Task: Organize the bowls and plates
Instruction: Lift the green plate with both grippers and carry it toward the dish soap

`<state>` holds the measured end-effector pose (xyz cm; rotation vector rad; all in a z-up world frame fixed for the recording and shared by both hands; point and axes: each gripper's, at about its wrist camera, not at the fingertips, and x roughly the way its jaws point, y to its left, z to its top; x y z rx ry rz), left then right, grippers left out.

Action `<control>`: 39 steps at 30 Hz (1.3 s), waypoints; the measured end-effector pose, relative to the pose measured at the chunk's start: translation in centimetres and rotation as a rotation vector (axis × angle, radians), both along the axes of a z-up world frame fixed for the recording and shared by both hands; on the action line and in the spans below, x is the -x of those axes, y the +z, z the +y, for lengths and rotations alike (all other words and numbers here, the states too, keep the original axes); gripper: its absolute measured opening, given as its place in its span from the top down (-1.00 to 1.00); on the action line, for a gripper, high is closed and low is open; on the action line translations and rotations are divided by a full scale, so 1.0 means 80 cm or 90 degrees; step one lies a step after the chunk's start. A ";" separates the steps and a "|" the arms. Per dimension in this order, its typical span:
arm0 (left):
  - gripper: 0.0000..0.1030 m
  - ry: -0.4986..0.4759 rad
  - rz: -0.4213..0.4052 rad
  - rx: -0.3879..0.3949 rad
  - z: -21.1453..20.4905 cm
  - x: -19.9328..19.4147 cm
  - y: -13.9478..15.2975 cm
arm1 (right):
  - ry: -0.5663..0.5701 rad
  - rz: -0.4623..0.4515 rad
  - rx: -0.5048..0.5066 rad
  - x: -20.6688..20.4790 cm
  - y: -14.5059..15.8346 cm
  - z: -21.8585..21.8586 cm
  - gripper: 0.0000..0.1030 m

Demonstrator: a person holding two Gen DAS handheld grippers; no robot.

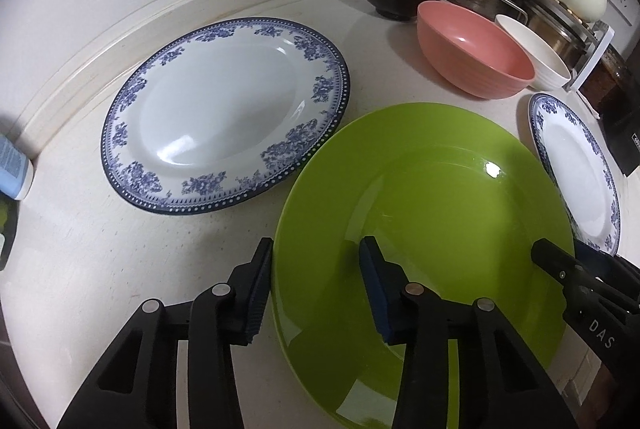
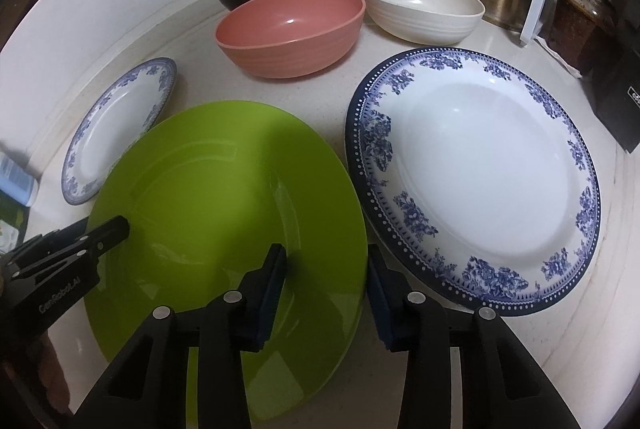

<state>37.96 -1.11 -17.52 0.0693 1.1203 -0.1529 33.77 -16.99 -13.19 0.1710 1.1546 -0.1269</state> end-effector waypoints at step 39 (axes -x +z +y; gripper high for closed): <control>0.21 0.278 -0.023 -0.014 0.226 0.191 0.038 | 0.287 -0.025 -0.017 0.066 0.027 0.225 0.23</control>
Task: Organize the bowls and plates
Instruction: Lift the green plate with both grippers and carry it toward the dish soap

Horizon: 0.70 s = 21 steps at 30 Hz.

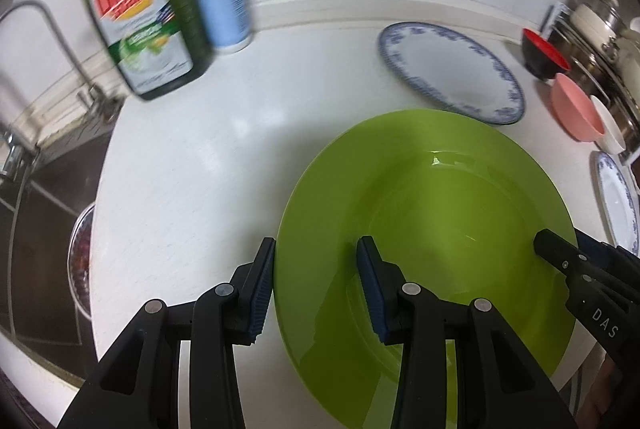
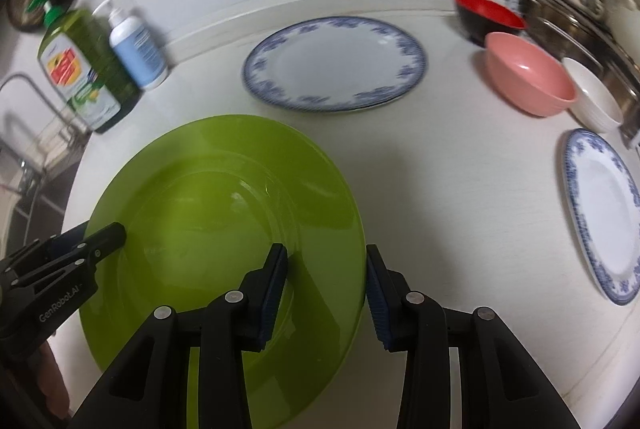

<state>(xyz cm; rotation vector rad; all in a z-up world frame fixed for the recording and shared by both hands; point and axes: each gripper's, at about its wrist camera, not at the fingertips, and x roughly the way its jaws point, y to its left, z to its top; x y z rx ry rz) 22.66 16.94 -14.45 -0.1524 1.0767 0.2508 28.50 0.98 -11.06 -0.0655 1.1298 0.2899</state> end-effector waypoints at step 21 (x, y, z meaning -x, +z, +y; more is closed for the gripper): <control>0.21 0.006 0.033 0.007 0.033 0.016 -0.032 | 0.010 0.036 0.026 0.012 -0.026 0.039 0.23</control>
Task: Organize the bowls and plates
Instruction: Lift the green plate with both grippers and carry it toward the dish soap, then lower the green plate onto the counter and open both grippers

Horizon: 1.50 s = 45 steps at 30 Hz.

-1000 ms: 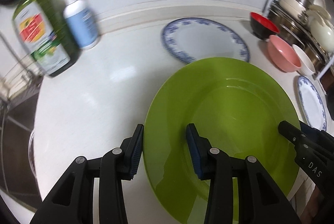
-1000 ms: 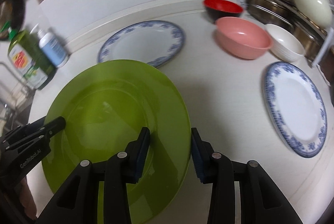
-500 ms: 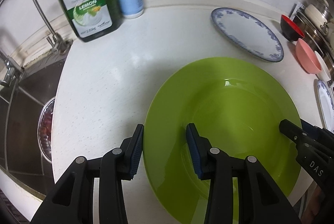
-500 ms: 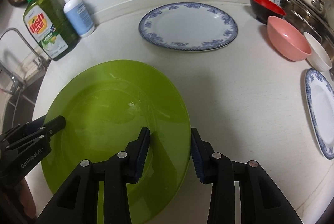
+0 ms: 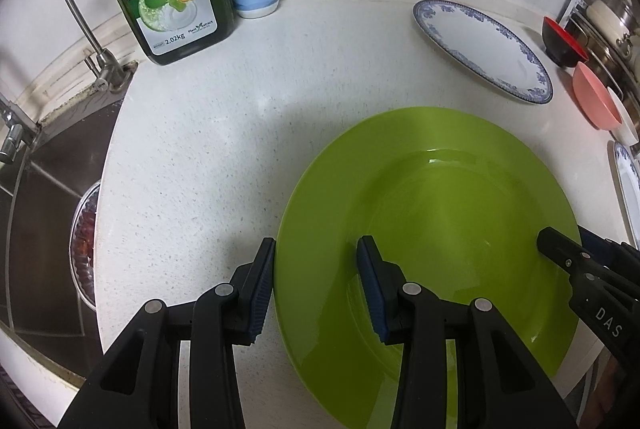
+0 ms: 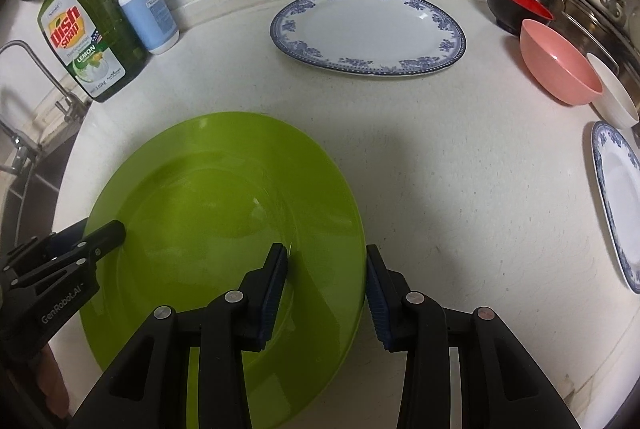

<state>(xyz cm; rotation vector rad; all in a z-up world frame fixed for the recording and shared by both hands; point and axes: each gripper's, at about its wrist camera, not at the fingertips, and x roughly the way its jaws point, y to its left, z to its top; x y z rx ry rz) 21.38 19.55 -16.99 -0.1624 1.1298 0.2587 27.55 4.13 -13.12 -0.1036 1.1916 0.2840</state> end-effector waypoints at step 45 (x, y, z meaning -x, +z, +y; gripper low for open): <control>-1.00 -0.222 -0.207 -0.084 -0.203 -0.033 0.133 | -0.203 -0.180 0.016 0.040 0.111 -0.206 -0.60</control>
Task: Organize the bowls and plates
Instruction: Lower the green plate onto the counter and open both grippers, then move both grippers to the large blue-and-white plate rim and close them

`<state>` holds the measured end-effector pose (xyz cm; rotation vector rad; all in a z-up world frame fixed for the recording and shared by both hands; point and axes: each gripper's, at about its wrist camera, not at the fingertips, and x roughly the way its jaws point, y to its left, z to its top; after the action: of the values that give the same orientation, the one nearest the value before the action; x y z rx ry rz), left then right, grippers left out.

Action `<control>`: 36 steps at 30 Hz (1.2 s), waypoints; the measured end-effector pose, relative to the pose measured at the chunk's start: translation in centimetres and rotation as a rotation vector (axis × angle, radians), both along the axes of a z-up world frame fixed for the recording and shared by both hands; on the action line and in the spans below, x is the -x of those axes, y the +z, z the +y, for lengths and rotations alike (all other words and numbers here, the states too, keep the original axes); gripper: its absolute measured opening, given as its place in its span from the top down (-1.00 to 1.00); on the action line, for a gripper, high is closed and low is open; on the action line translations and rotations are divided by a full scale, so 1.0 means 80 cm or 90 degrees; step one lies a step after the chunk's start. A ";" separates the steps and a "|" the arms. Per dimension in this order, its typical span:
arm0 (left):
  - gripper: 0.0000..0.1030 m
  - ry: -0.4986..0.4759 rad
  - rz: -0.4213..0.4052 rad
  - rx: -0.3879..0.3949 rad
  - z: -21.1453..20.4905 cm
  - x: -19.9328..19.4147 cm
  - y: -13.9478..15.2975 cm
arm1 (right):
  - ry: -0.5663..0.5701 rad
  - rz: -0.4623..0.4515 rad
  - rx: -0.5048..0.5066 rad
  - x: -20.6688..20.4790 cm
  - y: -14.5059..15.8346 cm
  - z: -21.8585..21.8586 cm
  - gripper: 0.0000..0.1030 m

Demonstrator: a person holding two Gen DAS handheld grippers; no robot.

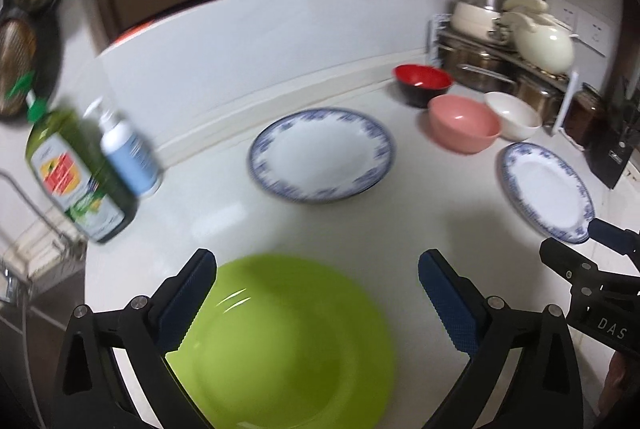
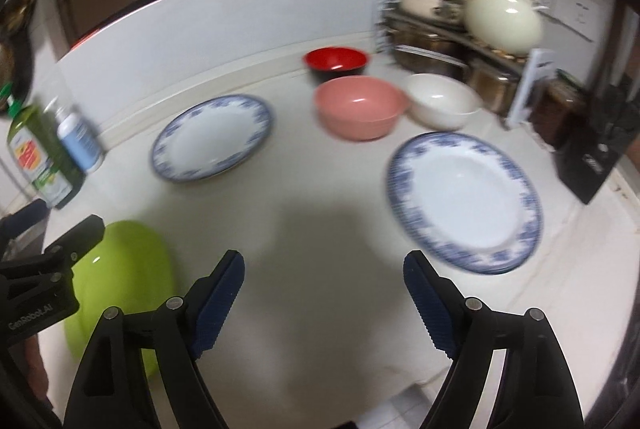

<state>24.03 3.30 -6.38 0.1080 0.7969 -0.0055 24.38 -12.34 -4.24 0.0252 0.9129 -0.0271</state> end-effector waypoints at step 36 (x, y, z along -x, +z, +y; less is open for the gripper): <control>-0.89 -0.159 0.114 -0.023 -0.306 -0.165 -0.068 | -0.212 0.070 -0.026 -0.081 -0.066 -0.302 -0.60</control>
<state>37.27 -21.16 -11.83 0.2443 0.9576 -0.2400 30.83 -36.49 -9.53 0.2160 1.0110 -0.3217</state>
